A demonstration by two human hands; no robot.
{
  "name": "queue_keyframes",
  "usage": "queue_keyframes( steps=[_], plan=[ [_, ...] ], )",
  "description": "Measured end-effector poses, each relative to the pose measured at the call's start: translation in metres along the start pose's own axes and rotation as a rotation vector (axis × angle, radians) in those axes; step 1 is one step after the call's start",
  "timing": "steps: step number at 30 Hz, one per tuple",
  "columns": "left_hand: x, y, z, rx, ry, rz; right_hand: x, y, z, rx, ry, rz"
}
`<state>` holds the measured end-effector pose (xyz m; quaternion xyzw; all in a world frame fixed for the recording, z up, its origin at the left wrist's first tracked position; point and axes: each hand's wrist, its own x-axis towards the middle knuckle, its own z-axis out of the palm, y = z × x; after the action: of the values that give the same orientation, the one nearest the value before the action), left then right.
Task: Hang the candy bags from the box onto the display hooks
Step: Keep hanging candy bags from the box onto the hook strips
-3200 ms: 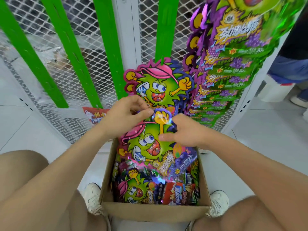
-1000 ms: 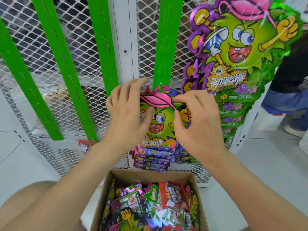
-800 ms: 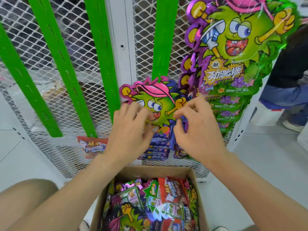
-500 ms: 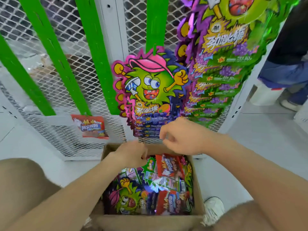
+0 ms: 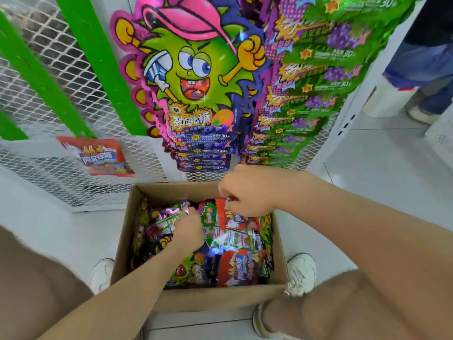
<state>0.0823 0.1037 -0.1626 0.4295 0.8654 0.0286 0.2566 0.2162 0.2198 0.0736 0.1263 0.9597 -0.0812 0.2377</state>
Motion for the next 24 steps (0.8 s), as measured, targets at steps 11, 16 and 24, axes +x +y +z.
queue_keyframes(
  steps=[11,16,24],
  plan=[
    [-0.011,0.008,-0.07,-0.933,-0.134,-0.362,-0.002,-0.006,0.001,0.066,-0.023,0.03],
    [-0.058,0.037,-0.148,-1.268,-0.179,-0.266,0.0,-0.017,-0.001,0.254,0.063,-0.015],
    [-0.119,0.046,-0.251,-0.804,0.411,0.029,-0.02,-0.007,-0.046,0.672,0.489,0.042]
  ],
)
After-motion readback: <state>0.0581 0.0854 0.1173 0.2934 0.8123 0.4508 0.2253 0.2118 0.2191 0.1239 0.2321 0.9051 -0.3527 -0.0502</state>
